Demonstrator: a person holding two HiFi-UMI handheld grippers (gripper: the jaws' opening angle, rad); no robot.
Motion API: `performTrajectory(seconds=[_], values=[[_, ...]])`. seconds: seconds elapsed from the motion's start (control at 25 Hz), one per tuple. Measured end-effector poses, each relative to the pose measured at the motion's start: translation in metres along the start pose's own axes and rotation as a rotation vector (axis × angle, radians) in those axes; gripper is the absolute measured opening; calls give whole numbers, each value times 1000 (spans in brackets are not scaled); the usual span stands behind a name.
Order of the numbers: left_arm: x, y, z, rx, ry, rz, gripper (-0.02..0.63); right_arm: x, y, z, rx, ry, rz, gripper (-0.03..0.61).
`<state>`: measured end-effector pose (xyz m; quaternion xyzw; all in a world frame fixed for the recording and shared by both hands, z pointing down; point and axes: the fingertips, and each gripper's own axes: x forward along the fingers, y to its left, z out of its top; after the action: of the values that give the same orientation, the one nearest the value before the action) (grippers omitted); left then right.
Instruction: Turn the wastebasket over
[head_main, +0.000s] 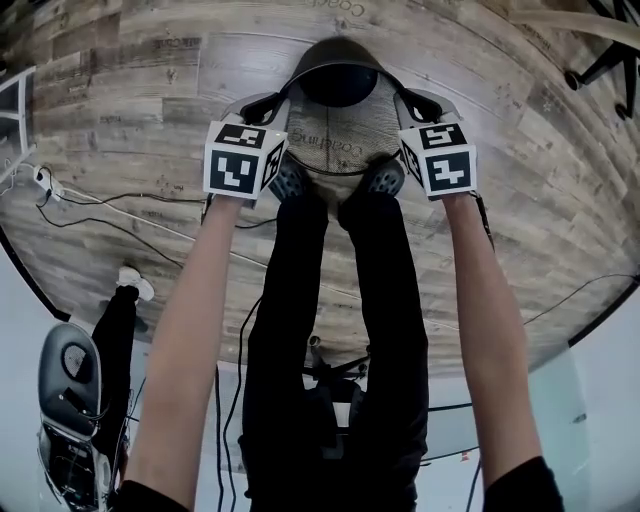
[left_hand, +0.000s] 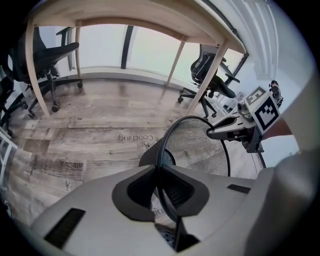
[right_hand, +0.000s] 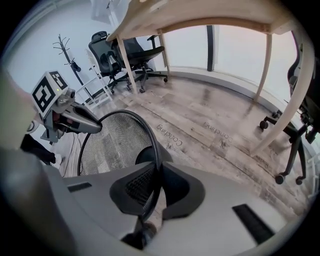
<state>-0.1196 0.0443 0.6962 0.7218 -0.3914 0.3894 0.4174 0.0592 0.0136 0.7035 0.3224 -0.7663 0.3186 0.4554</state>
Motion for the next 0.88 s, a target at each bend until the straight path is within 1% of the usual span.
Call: performTrajectory(seconds=[0.2,0.32,0.6,0.76,0.88], values=[[-15,-4,4,-30,-16,0,49,-21,4,17,-62,-31,-28,48],[-23,-9,-1,-61,-13,-5,49,-35,11,28,-111,-60,-43,46],[-32,-20,-19,-195,-12,-28,49,-54,22,37,-262,-123,-109,46],[-29,-19,-24,-284,-21,-40,52,-54,23,42,-309,-150,-138,44],[-24,-16,-29,-332,-15,-42,55,-50,24,42,-328,-156,-153,44]])
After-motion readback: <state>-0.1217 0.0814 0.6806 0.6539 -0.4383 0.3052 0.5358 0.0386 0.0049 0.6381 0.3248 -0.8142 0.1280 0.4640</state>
